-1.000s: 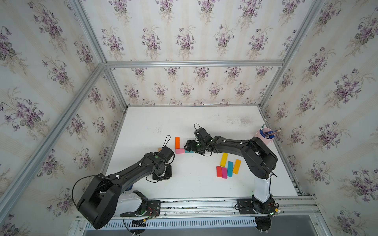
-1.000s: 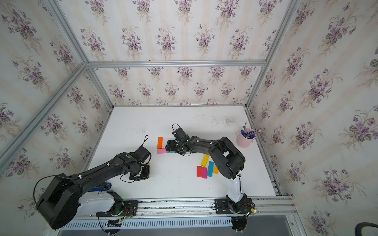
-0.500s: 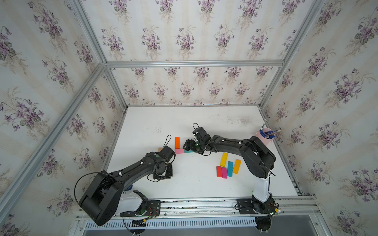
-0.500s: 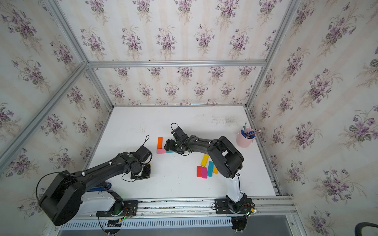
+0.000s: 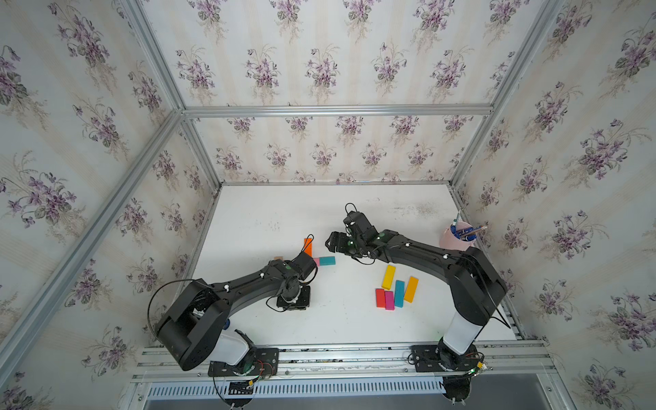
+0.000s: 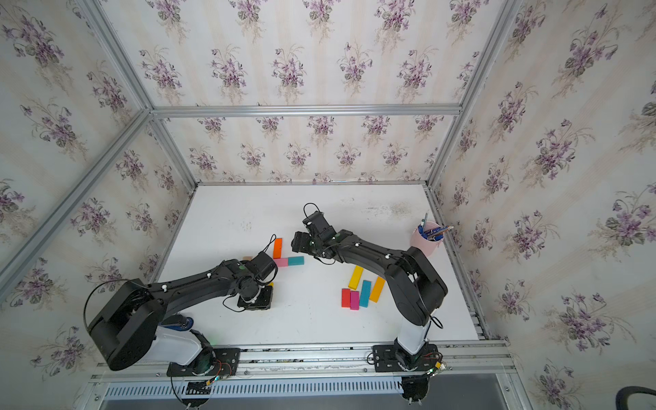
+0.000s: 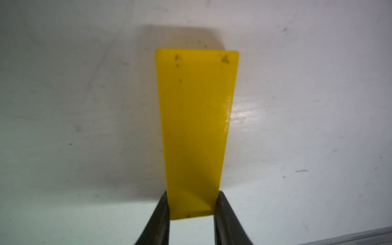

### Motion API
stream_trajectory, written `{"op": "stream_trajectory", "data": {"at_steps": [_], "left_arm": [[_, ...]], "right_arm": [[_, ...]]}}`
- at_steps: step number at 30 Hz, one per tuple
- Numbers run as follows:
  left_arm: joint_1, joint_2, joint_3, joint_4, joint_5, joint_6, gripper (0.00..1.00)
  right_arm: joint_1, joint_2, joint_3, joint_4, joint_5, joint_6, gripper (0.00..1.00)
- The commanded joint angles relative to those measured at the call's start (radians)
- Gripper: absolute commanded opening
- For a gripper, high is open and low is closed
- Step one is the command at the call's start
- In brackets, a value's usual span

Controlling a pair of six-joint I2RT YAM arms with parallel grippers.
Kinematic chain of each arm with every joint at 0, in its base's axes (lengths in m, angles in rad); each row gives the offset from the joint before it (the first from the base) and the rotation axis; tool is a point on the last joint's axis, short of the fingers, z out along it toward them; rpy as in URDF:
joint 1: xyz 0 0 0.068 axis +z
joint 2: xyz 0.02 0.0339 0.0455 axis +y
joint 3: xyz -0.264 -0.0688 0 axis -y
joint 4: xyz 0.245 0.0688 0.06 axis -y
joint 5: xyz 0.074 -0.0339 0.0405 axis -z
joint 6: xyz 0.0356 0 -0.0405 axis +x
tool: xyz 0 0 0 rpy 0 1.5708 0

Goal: Assemble the letter h with building blocks
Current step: Place the building block at the center of the board.

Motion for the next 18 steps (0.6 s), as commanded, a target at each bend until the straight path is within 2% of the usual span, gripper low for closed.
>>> {"op": "stream_trajectory", "data": {"at_steps": [1,3,5,18], "left_arm": [[-0.005,0.043,0.012,0.011,0.012,0.027,0.12],[-0.005,0.06,0.018,0.021,0.01,0.024,0.21],[-0.005,0.072,0.03,0.028,0.014,0.031,0.22],[0.006,0.179,0.112,0.027,-0.064,0.012,0.18]], "right_arm": [[-0.002,-0.056,-0.029,-0.047,0.055,0.011,0.86],[-0.002,-0.085,-0.047,-0.05,0.053,0.016,0.86],[-0.002,-0.109,-0.065,-0.046,0.048,0.025,0.85],[-0.001,-0.194,-0.148,-0.044,0.048,0.046,0.85]]}}
